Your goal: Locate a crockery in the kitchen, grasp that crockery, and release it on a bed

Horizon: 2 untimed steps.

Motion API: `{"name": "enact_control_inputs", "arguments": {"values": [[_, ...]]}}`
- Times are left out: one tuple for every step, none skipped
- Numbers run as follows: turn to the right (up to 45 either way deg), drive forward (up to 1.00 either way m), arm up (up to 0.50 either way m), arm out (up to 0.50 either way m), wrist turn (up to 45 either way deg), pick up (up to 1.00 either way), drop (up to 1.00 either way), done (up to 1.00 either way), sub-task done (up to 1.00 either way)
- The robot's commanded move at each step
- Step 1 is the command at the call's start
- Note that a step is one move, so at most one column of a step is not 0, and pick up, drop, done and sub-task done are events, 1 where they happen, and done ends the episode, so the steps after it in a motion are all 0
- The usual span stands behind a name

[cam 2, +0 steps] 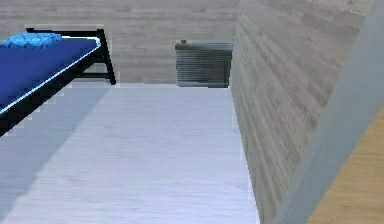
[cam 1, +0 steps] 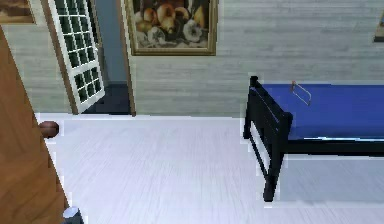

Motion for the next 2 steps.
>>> {"name": "enact_control_inputs", "arguments": {"values": [[3.0,0.00,0.00,0.00,0.0,0.00,0.00,0.00,0.00],[0.0,0.55,0.00,0.00,0.0,0.00,0.00,0.00,0.00]]}}
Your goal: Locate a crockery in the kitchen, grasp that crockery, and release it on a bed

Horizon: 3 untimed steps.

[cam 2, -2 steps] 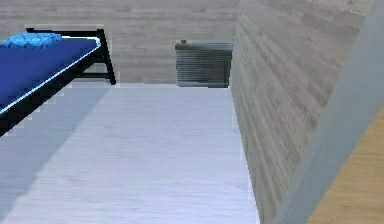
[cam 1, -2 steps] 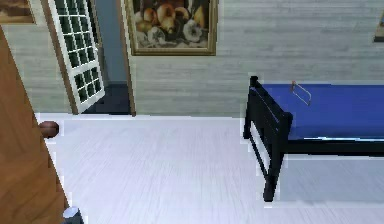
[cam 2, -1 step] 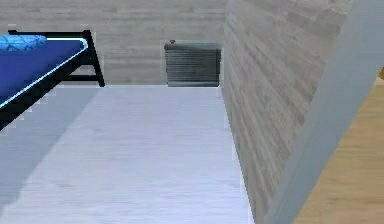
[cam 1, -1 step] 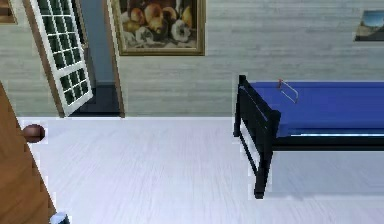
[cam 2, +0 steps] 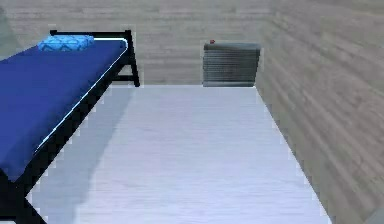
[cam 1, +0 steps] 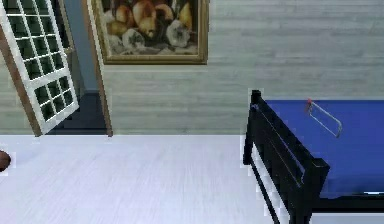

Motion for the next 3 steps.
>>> {"name": "enact_control_inputs", "arguments": {"values": [[-33.0,0.00,0.00,0.00,0.0,0.00,0.00,0.00,0.00],[0.0,1.00,0.00,0.00,0.0,0.00,0.00,0.00,0.00],[0.0,1.00,0.00,0.00,0.0,0.00,0.00,0.00,0.00]]}}
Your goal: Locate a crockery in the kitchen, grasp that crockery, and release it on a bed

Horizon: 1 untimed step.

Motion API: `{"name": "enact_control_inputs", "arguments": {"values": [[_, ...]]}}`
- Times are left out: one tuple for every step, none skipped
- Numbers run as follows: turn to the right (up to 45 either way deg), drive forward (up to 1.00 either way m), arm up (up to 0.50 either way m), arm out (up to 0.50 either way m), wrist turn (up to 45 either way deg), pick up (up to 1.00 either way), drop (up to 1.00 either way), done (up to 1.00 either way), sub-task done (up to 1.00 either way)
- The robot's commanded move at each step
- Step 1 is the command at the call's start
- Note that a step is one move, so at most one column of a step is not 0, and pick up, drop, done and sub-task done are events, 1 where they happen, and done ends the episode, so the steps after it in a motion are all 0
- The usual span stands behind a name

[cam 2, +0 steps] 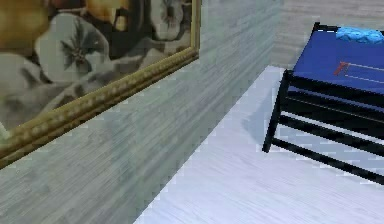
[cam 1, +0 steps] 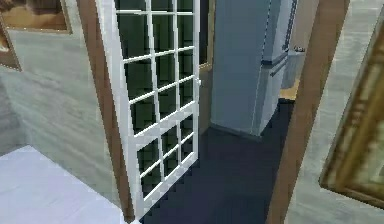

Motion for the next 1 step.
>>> {"name": "enact_control_inputs", "arguments": {"values": [[-3.0,0.00,0.00,0.00,0.0,0.00,0.00,0.00,0.00]]}}
